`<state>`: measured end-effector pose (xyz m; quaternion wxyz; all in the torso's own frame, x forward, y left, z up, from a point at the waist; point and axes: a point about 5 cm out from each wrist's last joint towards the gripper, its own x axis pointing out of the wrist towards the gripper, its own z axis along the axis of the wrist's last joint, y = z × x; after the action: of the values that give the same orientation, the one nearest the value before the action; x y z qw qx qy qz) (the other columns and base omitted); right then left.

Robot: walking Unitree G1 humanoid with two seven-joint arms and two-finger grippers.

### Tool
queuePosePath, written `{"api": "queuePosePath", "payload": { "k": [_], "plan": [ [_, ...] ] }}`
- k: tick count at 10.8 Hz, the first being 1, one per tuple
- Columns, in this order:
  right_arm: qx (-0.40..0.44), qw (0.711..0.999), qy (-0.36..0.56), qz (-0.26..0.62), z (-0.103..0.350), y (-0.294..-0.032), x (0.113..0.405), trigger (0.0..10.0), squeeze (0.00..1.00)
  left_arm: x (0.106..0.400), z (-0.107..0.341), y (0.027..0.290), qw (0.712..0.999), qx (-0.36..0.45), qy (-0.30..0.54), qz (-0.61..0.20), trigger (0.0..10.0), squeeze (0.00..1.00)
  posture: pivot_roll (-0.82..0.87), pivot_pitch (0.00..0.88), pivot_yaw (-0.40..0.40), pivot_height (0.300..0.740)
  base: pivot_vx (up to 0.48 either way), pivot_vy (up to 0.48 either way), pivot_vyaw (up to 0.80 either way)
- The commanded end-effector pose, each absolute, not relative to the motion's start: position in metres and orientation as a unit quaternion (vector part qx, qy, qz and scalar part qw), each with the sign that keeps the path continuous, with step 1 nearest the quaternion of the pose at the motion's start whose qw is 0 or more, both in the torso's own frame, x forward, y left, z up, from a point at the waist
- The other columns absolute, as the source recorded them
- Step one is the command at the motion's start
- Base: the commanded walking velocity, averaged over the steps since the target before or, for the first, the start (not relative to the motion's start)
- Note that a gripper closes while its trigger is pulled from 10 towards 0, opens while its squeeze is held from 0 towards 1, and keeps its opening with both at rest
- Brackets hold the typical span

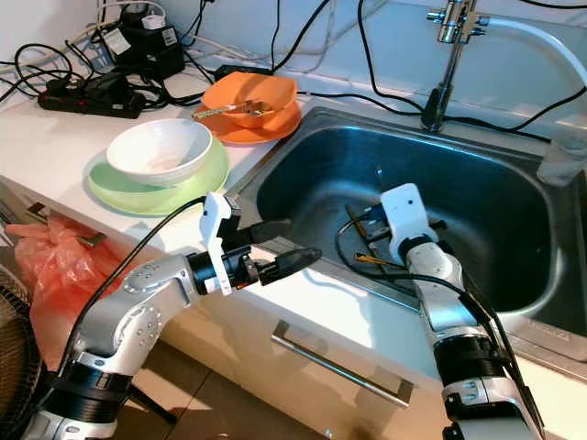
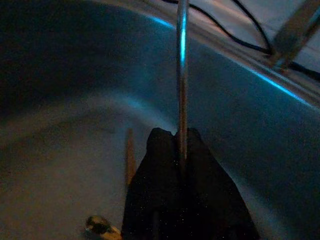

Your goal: Kitchen organization

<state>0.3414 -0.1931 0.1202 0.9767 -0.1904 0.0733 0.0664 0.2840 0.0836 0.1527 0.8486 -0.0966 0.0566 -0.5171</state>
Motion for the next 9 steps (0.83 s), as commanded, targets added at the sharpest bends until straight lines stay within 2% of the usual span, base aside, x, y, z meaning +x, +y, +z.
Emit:
{"api": "queuePosePath", "payload": {
  "k": [1,2,9],
  "plan": [
    [-0.193,0.977,0.072,0.057,0.119,-0.197,0.342,9.5,1.00,0.281,0.155,0.083,0.845,-0.092,0.057,-0.523,10.0,1.00,-0.03,0.000,0.037,0.740,0.000,0.000,0.00],
    [-0.192,0.977,0.069,0.057,0.119,-0.196,0.342,10.0,1.00,0.281,0.154,0.082,0.845,-0.092,0.058,-0.524,10.0,1.00,-0.03,0.000,0.037,0.740,0.000,0.000,0.00],
    [-0.161,0.983,0.052,0.076,0.122,-0.187,0.343,10.0,1.00,0.283,0.158,0.081,0.851,-0.092,0.047,-0.516,10.0,1.00,-0.03,0.000,0.038,0.740,0.000,0.000,0.00]
  ]
}}
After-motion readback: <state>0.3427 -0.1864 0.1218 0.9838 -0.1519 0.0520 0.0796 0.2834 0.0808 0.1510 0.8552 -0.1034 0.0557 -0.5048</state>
